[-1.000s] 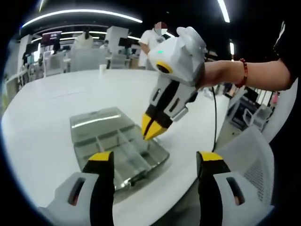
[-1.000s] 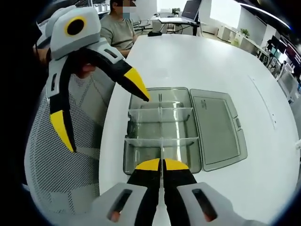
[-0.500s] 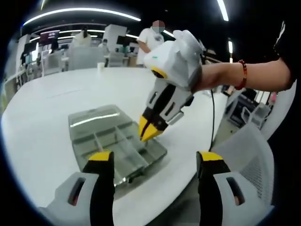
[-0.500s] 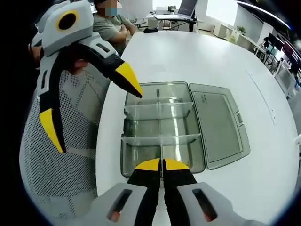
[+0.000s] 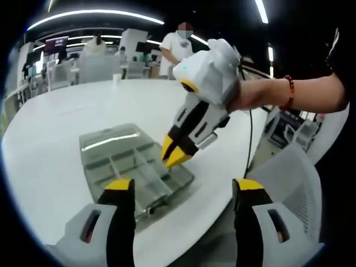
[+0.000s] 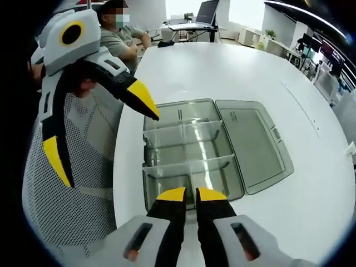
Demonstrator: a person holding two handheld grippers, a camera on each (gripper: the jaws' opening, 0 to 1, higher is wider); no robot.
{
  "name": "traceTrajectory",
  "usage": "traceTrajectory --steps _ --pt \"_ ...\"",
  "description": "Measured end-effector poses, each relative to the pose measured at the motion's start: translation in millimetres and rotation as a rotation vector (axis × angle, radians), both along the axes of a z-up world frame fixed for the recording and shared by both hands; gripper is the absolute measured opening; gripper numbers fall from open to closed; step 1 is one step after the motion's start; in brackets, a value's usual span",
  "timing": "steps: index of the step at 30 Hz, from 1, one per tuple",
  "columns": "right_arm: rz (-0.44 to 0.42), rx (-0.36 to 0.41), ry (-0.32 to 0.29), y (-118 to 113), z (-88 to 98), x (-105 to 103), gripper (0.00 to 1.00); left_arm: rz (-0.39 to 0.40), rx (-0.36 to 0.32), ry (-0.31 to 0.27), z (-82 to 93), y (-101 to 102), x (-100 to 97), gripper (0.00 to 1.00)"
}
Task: Insert the divider into the dual guide fixture by aligning both edges with the guide slots and pushing it downward to the bottom, including one-sided entry, uneven engagement, binding, and posture correction.
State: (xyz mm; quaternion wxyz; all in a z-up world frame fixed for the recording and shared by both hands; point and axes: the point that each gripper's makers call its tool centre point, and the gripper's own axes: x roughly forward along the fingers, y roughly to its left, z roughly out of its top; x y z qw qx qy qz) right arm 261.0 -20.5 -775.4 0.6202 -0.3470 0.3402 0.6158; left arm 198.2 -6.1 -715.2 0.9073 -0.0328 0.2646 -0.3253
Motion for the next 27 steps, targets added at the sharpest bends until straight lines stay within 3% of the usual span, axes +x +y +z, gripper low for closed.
traceTrajectory --steps 14,22,27 --pt "-0.223 0.142 -0.023 -21 24.9 8 0.11 -0.043 0.008 0.004 -0.7 -1 1.7 0.71" --pt "-0.345 0.191 -0.032 -43 28.5 9 0.16 -0.089 0.017 0.009 -1.6 -8 2.2 0.71" --pt "-0.406 0.193 -0.026 -56 18.5 7 0.23 -0.120 0.021 0.020 -5.2 -12 1.1 0.71"
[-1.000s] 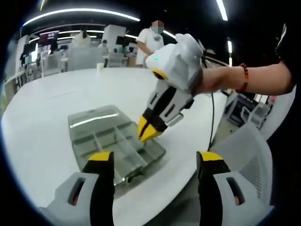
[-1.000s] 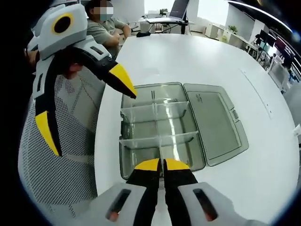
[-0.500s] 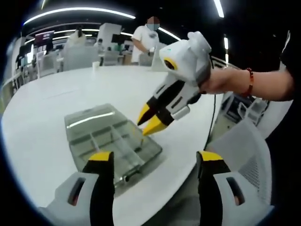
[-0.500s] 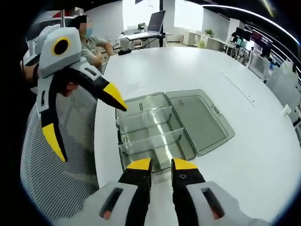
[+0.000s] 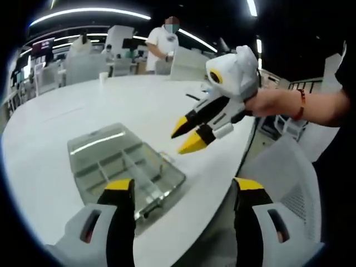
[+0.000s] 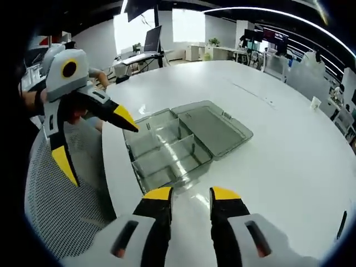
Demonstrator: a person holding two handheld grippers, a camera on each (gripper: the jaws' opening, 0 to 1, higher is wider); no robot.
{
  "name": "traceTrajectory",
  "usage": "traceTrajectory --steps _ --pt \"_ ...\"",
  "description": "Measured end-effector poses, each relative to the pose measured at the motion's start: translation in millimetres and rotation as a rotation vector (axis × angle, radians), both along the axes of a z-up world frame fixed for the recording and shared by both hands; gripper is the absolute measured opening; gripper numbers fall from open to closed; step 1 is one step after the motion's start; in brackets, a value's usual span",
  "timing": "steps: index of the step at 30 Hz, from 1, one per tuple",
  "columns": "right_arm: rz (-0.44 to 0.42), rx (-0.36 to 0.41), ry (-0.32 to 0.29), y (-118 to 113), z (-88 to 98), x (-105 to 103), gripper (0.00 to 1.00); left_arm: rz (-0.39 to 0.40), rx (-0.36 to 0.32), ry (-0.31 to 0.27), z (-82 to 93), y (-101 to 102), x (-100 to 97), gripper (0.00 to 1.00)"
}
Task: Insert the divider into the dual guide fixture by aligning both edges with the guide slots and pushing it downward to the bottom, including one-sided entry, uneven engagement, binding, and posture correction.
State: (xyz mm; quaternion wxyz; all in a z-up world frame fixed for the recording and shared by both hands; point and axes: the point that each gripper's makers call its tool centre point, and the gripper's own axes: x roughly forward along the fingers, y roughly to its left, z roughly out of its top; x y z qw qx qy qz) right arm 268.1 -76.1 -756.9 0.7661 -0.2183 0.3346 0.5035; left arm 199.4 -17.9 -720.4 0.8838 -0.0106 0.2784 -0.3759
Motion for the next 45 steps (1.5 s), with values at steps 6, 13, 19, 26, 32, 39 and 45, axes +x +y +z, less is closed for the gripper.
traceTrajectory --steps 6,13,19,26,32,39,45 --pt "-0.031 -0.011 0.018 -4 -9.9 -5 0.27 -0.012 0.002 0.002 0.3 0 0.7 0.71" --pt "-0.116 -0.041 0.005 -11 -23.8 2 0.36 -0.018 0.001 0.008 -1.1 1 2.5 0.71" --pt "-0.188 -0.072 0.014 -18 -37.5 4 0.39 -0.023 -0.001 0.017 -4.2 1 4.9 0.71" --pt "-0.229 -0.081 0.029 -15 -47.8 5 0.40 -0.021 0.000 0.014 -4.5 4 8.0 0.71" --pt "-0.302 -0.101 0.008 -18 -53.4 12 0.42 -0.020 -0.005 0.009 -2.9 6 8.7 0.71" --pt "-0.364 -0.082 0.047 -16 -59.0 9 0.42 -0.024 -0.014 0.010 -3.1 6 10.1 0.71" --pt "-0.401 -0.099 0.042 -19 -62.7 13 0.41 -0.017 -0.017 0.008 -3.1 10 13.1 0.70"
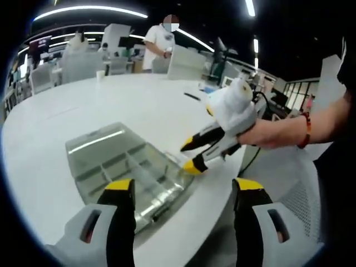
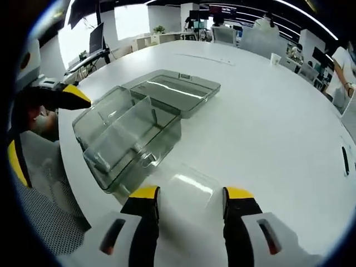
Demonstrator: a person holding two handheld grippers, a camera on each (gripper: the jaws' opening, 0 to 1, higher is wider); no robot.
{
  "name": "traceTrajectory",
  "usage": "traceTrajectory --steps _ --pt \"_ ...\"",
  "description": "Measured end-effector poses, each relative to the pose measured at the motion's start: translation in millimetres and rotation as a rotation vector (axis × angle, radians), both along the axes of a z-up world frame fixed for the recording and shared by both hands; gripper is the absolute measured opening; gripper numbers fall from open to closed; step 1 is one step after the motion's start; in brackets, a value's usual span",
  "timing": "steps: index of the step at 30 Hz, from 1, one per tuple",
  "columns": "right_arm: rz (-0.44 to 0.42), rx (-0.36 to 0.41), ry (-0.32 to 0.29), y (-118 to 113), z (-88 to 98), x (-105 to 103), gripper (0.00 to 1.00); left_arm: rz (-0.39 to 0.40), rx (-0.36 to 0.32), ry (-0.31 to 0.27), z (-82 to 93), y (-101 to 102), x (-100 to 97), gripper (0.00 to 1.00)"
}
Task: Insert the divider into the dual guide fixture by aligning both edges with the guide slots and pushing it downward to the bottom, including one-sided entry, uneven engagement, binding, and posture correction.
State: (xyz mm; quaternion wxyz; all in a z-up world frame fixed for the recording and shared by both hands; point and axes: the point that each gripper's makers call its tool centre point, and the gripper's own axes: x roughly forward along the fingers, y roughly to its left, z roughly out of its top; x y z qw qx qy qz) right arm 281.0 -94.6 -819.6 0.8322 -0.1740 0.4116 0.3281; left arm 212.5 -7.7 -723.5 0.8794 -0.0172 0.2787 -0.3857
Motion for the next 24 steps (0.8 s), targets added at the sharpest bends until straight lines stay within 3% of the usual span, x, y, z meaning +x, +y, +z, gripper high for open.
traceTrajectory --steps 7,24 --pt "-0.002 -0.022 0.027 6.3 1.3 -3.3 0.35 0.004 -0.013 0.009 -2.9 1.5 1.4 0.70" --pt "-0.106 -0.044 0.066 -1.3 1.5 -5.1 0.26 -0.008 -0.015 -0.004 0.8 2.8 6.3 0.70"
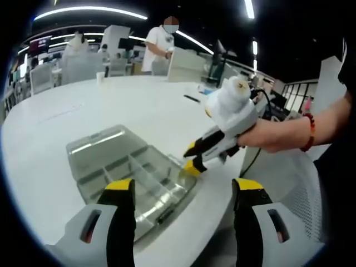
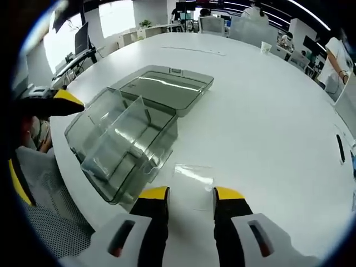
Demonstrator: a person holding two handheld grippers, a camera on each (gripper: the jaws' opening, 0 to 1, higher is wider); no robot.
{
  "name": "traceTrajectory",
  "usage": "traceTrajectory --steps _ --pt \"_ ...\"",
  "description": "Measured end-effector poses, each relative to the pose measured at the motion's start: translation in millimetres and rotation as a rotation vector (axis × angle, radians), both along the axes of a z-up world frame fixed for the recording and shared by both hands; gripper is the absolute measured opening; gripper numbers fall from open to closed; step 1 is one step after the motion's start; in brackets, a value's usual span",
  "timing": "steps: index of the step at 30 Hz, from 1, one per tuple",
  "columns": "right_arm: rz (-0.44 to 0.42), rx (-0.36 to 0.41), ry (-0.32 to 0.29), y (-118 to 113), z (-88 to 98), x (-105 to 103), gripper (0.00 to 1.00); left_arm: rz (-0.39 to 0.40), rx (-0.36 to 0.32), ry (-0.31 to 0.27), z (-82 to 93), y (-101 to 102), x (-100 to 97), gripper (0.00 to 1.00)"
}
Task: Insert the divider into the dual guide fixture by aligning both edges with the guide slots and pushing it downward to the bottom, including one-sided entry, uneven engagement, binding, and posture correction.
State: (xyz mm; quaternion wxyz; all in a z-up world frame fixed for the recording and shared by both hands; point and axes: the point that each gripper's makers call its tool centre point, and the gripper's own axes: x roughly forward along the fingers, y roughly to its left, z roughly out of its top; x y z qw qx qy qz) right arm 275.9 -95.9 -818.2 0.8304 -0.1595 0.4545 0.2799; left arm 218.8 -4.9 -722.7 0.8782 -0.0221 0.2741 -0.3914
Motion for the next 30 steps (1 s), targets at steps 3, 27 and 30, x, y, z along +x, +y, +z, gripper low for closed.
traceTrajectory --steps 3,27,30 --pt "-0.001 -0.004 -0.001 -3 0.2 -1 0.26 0.002 -0.004 -0.003 1.3 0 -0.6 0.70" --pt "-0.035 0.074 -0.151 -9 50.7 8 0.26 -0.015 -0.045 -0.011 12.2 -12 -1.2 0.67" --pt "-0.018 0.081 -0.174 -7 58.2 8 0.26 0.000 -0.063 0.000 14.0 -10 0.2 0.66"
